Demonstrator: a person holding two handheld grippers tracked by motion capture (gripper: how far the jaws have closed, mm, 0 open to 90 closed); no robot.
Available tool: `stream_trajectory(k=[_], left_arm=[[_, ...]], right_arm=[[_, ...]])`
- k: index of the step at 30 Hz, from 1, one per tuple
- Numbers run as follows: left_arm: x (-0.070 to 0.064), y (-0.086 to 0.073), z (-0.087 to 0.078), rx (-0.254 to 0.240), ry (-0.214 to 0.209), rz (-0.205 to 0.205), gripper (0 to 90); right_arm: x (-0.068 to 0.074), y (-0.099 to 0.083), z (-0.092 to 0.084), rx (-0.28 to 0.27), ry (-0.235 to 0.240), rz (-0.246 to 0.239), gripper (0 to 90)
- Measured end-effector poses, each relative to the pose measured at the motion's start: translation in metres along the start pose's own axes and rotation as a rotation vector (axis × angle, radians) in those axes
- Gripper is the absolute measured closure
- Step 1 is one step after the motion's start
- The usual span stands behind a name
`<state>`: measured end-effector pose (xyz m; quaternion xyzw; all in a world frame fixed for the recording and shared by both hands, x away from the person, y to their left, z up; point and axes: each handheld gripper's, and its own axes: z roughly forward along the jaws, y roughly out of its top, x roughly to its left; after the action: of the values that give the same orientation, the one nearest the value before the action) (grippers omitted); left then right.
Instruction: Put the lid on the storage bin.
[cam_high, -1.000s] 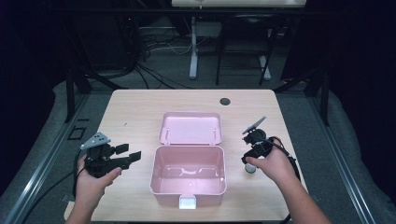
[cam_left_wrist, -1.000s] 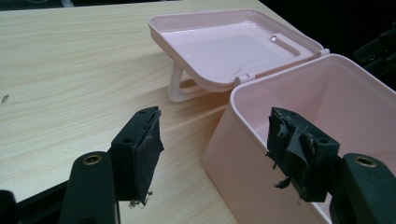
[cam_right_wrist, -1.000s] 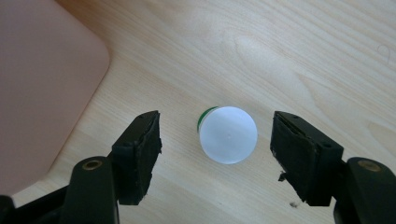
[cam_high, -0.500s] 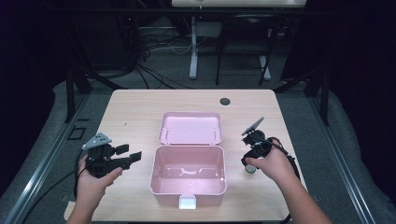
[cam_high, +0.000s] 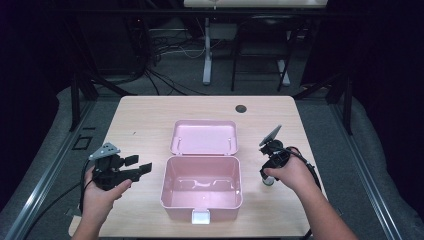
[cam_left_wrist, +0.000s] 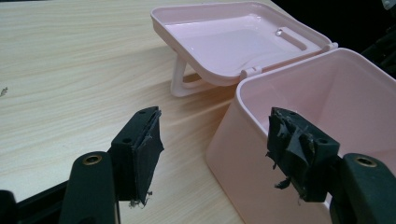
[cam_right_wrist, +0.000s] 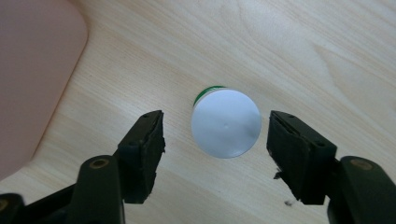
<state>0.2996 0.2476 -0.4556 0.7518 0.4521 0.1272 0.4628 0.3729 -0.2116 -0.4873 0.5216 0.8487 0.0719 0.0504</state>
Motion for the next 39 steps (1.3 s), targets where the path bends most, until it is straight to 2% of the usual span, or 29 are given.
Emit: stream_trajectory(k=[2,3,8,9,12,13,15,16,18,19,22,28,37,39], left_arm=[[0.000,0.000,0.000,0.000,0.000,-0.002,34.6],[0.000,0.000,0.000,0.000,0.000,-0.002,34.6],[0.001,0.000,-0.001,0.002,0.003,-0.003,34.6],[0.001,0.000,-0.001,-0.001,0.003,-0.004,34.6],[0.002,0.000,-0.001,0.007,0.002,-0.001,34.6],[0.002,0.000,-0.001,0.007,0.006,0.000,34.6],[0.002,-0.001,0.001,0.004,0.004,-0.004,34.6],[0.002,-0.001,0.001,0.005,0.006,-0.004,34.6],[0.002,-0.002,0.001,0.006,0.007,-0.005,34.6],[0.002,-0.002,0.000,0.009,0.006,-0.003,34.6],[0.002,-0.001,0.000,0.003,0.008,-0.006,34.6],[0.003,-0.002,0.002,0.011,0.010,-0.004,34.6],[0.003,-0.002,0.002,0.011,0.011,-0.007,34.6],[0.003,-0.002,0.002,0.011,0.011,-0.008,34.6]], right_arm=[[-0.002,0.002,0.001,0.030,0.005,0.004,37.3],[-0.003,0.002,0.003,0.022,0.007,0.012,37.2],[-0.007,0.004,0.007,0.052,0.010,0.014,37.4],[-0.007,0.004,0.008,0.042,0.012,0.023,37.7],[-0.008,0.006,0.010,0.072,0.010,0.013,39.2],[-0.008,0.005,0.012,0.058,0.010,0.013,40.2],[-0.008,0.006,0.013,0.076,0.010,0.014,41.5],[-0.008,0.006,0.013,0.078,0.019,0.032,42.3],[-0.010,0.005,0.017,0.071,0.033,0.044,43.3],[-0.011,0.004,0.019,0.075,0.031,0.036,43.5],[-0.013,0.002,0.024,0.066,0.031,0.054,44.2],[-0.013,0.004,0.023,0.080,0.034,0.042,46.6],[-0.011,0.004,0.024,0.067,0.025,0.039,49.8],[-0.010,0.004,0.023,0.081,0.021,0.034,49.8]])
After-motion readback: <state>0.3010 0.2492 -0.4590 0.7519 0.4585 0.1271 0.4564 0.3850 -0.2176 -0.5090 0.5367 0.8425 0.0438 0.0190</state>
